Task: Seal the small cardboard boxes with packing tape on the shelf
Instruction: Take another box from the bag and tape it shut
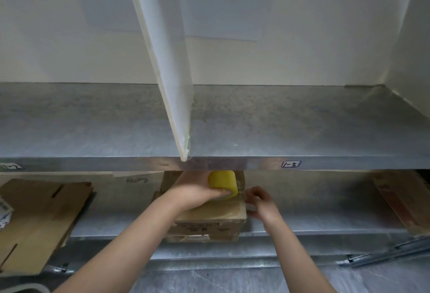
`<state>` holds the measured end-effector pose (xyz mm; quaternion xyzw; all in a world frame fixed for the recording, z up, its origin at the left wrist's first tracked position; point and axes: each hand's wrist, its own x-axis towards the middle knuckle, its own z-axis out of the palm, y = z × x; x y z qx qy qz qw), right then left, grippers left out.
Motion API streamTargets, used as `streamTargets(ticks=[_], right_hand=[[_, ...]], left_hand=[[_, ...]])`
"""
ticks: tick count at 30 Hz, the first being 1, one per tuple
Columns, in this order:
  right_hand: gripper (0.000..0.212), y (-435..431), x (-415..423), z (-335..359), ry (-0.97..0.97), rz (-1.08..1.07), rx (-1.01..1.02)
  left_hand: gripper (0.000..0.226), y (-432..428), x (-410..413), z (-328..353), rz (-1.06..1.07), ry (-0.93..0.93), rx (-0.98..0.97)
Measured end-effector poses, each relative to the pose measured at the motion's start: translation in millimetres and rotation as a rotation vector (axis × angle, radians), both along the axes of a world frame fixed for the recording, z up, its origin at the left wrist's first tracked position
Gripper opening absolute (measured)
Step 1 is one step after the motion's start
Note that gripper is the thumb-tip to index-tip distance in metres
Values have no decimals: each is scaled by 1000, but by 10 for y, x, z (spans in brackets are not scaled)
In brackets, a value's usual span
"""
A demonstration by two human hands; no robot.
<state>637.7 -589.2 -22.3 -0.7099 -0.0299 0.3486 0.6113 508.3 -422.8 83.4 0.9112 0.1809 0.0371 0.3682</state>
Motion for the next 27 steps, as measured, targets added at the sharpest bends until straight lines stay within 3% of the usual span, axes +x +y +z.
streamTargets(ticks=[3,5,7,9,11,12,16,19,21,27], right_hand=[[12,61,-57,-99,49,-61,30],[18,66,-81,-159,11,-125,11],[28,38,-91,-184,-204,-169,-114],[26,-17,-128,-163,-438,-175,-180],[24,-79,-187,-122,-578,-52,-171],[34,-115,-216,-105,-579,49,-145],[72,-327,-267,-8,-259,369,51],[91,-306,-306,101,-391,501,-21],[104,-230,-347,154,-524,470,-88],[91,-154,-323,211,-580,500,-143]], left_hand=[[65,12,-22,-14,21,-11,-23],[70,15,-24,-22,28,-17,-23],[67,13,-17,-29,36,-12,-24],[64,8,-7,-40,43,-13,-17],[65,9,-1,-49,47,-19,-3],[66,11,-4,-49,48,-22,4],[65,-8,7,-26,57,4,25],[70,-28,-1,-12,39,12,68],[70,-20,-52,13,14,5,71],[70,63,-209,48,-22,28,26]])
